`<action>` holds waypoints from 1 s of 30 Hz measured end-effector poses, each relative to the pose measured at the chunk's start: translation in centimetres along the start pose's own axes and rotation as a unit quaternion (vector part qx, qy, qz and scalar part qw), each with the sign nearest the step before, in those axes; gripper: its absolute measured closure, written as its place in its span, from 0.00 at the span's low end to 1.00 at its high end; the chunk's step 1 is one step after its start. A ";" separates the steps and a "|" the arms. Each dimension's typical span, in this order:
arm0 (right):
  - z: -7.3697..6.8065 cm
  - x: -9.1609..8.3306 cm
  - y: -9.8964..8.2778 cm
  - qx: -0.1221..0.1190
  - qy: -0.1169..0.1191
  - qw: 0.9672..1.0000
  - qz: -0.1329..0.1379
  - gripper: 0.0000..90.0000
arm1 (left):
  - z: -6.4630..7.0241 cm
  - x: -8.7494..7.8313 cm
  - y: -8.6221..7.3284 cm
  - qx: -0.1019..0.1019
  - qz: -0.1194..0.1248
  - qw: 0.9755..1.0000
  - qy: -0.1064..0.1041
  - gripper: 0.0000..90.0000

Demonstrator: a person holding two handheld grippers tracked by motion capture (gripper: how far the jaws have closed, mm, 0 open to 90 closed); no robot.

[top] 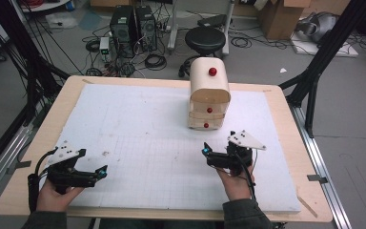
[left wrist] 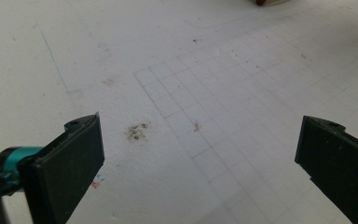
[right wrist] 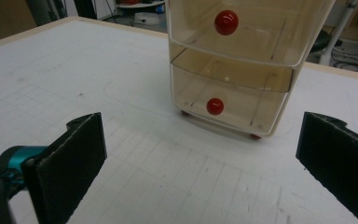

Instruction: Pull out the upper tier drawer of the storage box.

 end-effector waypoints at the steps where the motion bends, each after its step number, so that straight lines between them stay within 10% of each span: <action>1: 0.1 0.3 0.0 -0.001 -0.003 1.000 -0.002 0.00 | 0.0 0.0 0.0 0.000 0.000 1.000 0.000 0.02; 30: -1.3 5.5 3.6 0.016 -0.110 0.993 0.046 0.06 | -0.1 0.0 0.1 -0.002 0.002 1.000 0.011 0.02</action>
Point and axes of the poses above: each handheld gripper's, and its own axes: x roughly forward along the jaws, y roughly out of its top, z roughly to its right, the point moved 2 cm from there along x, roughly forward along the jaws, and after that the axes turned 1 degree about -y, right-handed, at the moved point
